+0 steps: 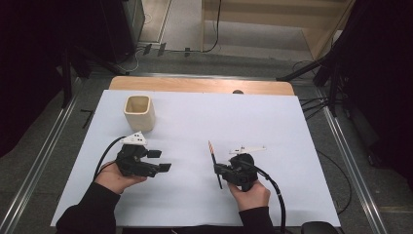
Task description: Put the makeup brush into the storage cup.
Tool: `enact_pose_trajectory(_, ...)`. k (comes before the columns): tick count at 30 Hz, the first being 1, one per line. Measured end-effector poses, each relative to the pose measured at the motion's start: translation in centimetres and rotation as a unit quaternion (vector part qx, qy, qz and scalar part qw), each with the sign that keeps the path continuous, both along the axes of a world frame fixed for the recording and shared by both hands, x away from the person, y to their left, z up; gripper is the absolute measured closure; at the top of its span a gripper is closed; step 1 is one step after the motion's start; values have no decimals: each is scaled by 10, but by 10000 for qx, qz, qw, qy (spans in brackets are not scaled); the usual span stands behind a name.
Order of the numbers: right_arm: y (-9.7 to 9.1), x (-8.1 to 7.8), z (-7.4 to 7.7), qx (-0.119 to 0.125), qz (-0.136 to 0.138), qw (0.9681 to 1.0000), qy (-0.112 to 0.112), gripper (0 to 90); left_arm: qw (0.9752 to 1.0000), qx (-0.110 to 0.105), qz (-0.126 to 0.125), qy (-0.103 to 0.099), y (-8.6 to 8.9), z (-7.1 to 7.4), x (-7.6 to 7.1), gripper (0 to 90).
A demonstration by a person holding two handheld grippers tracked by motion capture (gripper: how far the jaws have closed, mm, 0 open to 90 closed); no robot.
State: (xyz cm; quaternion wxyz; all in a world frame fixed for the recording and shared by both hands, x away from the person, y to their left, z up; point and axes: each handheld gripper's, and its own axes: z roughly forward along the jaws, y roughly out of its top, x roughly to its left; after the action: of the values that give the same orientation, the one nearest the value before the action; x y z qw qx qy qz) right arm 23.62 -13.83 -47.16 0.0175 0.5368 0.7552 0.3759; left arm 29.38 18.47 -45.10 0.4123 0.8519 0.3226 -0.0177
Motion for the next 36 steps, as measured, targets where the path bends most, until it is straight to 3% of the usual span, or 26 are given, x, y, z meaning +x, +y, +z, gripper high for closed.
enact_pose_trajectory(8,7,-2,-8,160,-62,9998,-52,844,10000,59,-52,-47,-9,-1,-1,322)
enact_pose_trajectory(12,14,-1,-11,317,-49,9995,-48,844,10000,-37,-30,-34,-15,1,0,322)
enact_pose_trajectory(18,22,0,-11,297,3,9995,-136,844,9999,27,-1,-130,-22,3,-1,322)
enact_pose_trajectory(25,32,0,-10,284,42,9994,-176,844,9998,-150,68,-102,-27,4,1,322)
enact_pose_trajectory(36,38,-5,-9,216,8,9990,-388,844,9996,-202,167,-134,-34,7,2,325)
